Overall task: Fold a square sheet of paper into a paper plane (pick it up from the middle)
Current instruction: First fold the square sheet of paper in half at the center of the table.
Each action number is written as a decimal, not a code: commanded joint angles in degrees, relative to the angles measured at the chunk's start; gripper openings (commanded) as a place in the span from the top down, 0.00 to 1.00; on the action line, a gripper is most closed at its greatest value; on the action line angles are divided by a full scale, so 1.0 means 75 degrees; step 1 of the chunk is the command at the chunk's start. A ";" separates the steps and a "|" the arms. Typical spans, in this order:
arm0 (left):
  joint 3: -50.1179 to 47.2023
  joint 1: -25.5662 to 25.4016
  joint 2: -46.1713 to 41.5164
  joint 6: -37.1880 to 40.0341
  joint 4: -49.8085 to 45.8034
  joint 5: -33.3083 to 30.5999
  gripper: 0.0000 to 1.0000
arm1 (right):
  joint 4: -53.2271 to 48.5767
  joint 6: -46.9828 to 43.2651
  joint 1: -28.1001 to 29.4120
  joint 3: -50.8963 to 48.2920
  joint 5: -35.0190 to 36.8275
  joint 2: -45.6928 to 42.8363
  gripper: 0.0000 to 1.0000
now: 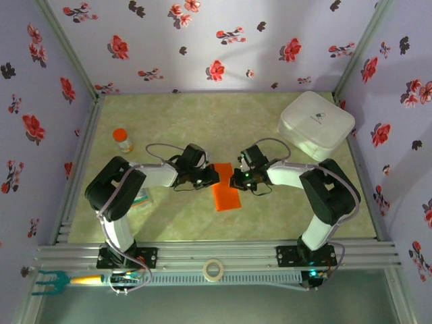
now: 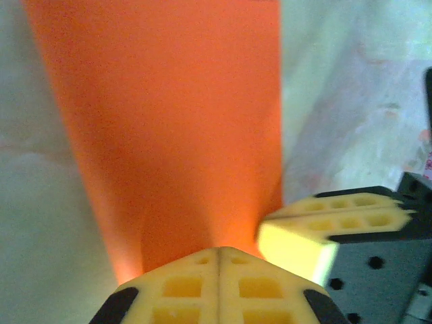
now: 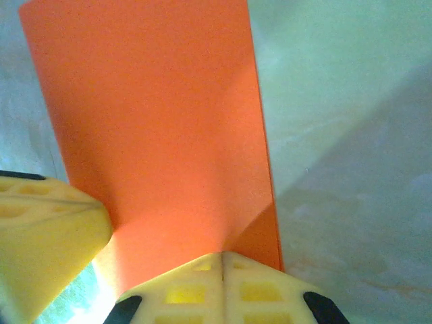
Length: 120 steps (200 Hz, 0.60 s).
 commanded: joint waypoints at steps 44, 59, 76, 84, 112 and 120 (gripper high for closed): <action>-0.0306 0.0133 0.0373 0.0377 0.0331 -0.0023 1.00 | -0.0867 0.0031 -0.0075 -0.0277 0.0632 0.0370 1.00; -0.0233 0.0145 0.0262 0.0350 0.0235 -0.0013 1.00 | -0.0873 0.0036 -0.0076 -0.0296 0.0640 0.0344 1.00; -0.0056 0.0148 -0.0015 0.0312 0.0088 0.0071 1.00 | -0.0873 0.0044 -0.0076 -0.0318 0.0653 0.0319 1.00; 0.0108 0.0146 -0.0134 0.0372 -0.0124 0.0065 1.00 | -0.0861 0.0045 -0.0078 -0.0318 0.0642 0.0309 1.00; 0.0558 0.0227 -0.0256 0.0489 -0.0426 0.0186 1.00 | -0.0853 0.0057 -0.0077 -0.0319 0.0631 0.0320 1.00; 0.0623 0.0265 -0.0179 0.0500 -0.0447 0.0225 1.00 | -0.0856 0.0060 -0.0072 -0.0318 0.0630 0.0322 1.00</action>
